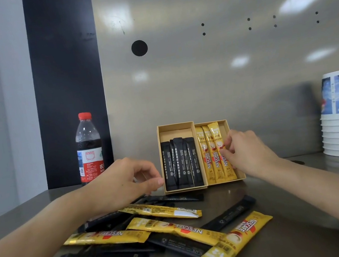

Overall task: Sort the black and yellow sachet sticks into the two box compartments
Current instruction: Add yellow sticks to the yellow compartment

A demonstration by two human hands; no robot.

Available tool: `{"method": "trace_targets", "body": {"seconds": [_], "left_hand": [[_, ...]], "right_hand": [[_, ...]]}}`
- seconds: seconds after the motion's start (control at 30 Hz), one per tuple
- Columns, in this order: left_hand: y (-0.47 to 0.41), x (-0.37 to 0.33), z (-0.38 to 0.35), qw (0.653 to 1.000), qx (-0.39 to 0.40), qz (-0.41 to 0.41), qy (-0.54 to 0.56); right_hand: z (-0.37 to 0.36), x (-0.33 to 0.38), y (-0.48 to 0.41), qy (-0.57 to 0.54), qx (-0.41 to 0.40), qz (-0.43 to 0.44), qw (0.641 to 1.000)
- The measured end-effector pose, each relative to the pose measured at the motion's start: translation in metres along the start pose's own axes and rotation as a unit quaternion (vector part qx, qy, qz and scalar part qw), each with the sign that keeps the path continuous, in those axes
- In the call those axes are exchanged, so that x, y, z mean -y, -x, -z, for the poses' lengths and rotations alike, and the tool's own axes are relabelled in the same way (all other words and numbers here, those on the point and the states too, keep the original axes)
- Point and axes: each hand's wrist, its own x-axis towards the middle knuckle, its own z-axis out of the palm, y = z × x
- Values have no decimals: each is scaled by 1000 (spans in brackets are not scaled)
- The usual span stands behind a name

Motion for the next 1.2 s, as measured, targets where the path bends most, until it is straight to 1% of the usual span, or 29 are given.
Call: {"method": "trace_targets", "body": {"seconds": [0.17, 0.27, 0.57, 0.93, 1.07, 1.2], "left_hand": [[0, 0, -1, 1000, 3, -1, -1], [0, 0, -1, 1000, 5, 1, -1], [0, 1, 0, 1000, 1, 1, -9], [0, 1, 2, 1000, -3, -1, -7], [1, 0, 4, 1000, -11, 2, 3], [2, 0, 10, 1000, -12, -1, -6]], "right_hand": [[1, 2, 2, 58, -6, 35, 998], [2, 4, 3, 73, -3, 35, 997], [1, 3, 4, 43, 9, 14, 999], [0, 5, 5, 54, 19, 19, 998], [3, 4, 4, 55, 9, 27, 998], [15, 10, 4, 53, -31, 61, 996]]}}
